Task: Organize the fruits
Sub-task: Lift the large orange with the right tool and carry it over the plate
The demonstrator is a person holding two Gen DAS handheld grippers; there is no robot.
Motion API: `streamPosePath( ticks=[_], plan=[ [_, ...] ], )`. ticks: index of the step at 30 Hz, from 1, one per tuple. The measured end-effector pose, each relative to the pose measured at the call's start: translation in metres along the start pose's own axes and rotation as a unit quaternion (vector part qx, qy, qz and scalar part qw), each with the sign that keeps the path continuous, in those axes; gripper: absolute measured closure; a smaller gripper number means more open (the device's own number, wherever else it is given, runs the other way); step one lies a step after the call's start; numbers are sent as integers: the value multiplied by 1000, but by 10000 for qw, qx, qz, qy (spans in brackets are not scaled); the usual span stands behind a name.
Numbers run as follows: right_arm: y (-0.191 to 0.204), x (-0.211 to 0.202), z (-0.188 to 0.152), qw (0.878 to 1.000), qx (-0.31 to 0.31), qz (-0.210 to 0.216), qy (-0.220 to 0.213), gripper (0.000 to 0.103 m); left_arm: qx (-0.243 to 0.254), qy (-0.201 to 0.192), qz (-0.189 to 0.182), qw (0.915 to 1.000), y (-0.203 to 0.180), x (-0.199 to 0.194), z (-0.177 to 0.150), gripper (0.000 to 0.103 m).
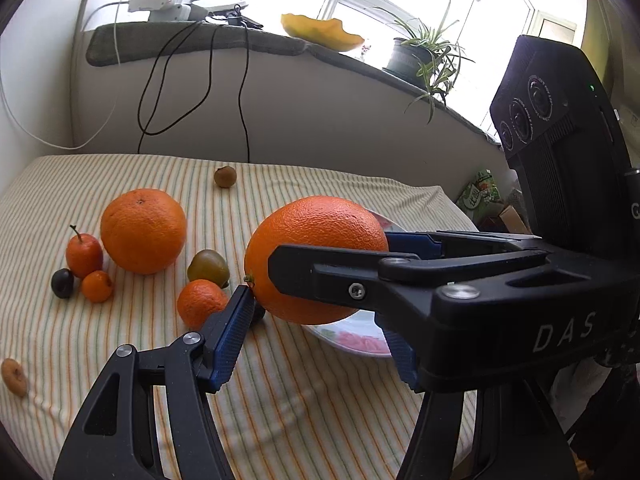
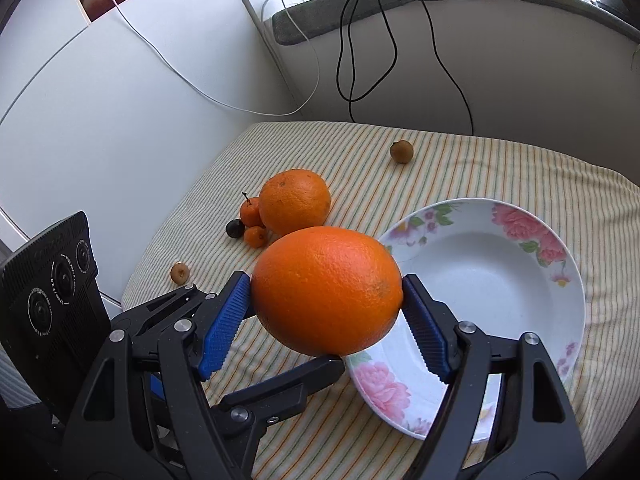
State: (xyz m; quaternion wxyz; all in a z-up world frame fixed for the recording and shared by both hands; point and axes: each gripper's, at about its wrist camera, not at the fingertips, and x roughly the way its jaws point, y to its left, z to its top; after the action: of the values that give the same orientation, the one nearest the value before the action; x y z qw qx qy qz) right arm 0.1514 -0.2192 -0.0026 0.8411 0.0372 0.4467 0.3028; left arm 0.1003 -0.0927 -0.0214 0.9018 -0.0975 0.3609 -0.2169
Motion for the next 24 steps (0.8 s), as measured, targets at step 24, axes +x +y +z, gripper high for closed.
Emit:
streamPosePath(
  ticks=[24],
  plan=[
    [-82, 7, 7, 9981, 468, -398, 65, 24, 9, 586, -254, 9980, -24, 83, 21, 40]
  ],
)
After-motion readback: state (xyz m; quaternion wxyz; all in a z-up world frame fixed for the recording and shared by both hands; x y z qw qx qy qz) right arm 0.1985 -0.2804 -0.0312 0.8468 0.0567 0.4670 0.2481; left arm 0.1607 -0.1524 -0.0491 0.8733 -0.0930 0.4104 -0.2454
